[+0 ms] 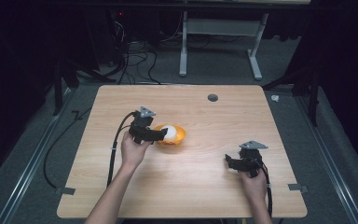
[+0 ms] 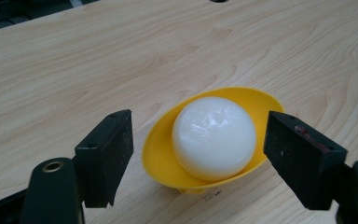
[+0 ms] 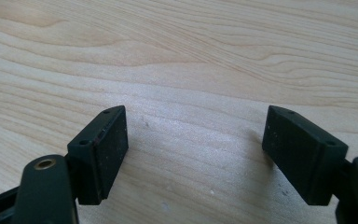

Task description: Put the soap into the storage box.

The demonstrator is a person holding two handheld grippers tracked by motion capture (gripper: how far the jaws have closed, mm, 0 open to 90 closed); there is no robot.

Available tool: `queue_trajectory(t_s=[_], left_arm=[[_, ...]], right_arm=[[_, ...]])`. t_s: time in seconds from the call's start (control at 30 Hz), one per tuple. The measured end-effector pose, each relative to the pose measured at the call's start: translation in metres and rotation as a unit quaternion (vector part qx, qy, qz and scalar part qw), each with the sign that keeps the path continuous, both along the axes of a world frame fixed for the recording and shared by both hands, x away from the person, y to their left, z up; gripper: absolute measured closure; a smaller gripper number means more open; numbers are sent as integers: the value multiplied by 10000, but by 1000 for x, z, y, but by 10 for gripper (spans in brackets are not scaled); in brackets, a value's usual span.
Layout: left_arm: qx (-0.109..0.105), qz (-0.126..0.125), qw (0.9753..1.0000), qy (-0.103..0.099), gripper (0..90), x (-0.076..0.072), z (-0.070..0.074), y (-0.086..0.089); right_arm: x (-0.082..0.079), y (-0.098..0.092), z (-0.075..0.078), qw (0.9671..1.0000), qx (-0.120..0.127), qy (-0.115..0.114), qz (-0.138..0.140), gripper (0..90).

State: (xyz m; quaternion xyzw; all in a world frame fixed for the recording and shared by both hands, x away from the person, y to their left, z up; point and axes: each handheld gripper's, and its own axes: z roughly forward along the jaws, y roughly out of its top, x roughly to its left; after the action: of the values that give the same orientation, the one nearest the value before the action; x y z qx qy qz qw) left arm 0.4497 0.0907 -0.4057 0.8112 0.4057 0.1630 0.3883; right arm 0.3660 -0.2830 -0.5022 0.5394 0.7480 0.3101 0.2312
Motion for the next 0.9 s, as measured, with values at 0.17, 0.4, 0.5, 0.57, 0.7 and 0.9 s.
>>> queue_trajectory(t_s=[0.17, 0.4, 0.5, 0.57, 0.7, 0.9], left_arm=[[-8, -4, 10000, -38, 249, -3, 4, 4], [8, -33, 10000, -86, 248, -9, 8, 10], [-4, -30, 9999, -112, 248, -12, 10, 13], [-55, -31, 9999, -114, 248, -14, 11, 16], [-105, -59, 9999, -84, 247, -18, 13, 21], [-93, -29, 10000, -19, 247, -22, 9, 30]], right_arm=[[0, 0, 0, 10000, -1, 0, 0, 232], [0, 0, 0, 10000, 1, 3, -5, 233], [0, 0, 0, 10000, -2, -1, -1, 232], [0, 0, 0, 10000, -2, -1, -1, 233], [0, 0, 0, 10000, -1, 2, -6, 232], [0, 0, 0, 10000, -1, 0, -3, 232]])
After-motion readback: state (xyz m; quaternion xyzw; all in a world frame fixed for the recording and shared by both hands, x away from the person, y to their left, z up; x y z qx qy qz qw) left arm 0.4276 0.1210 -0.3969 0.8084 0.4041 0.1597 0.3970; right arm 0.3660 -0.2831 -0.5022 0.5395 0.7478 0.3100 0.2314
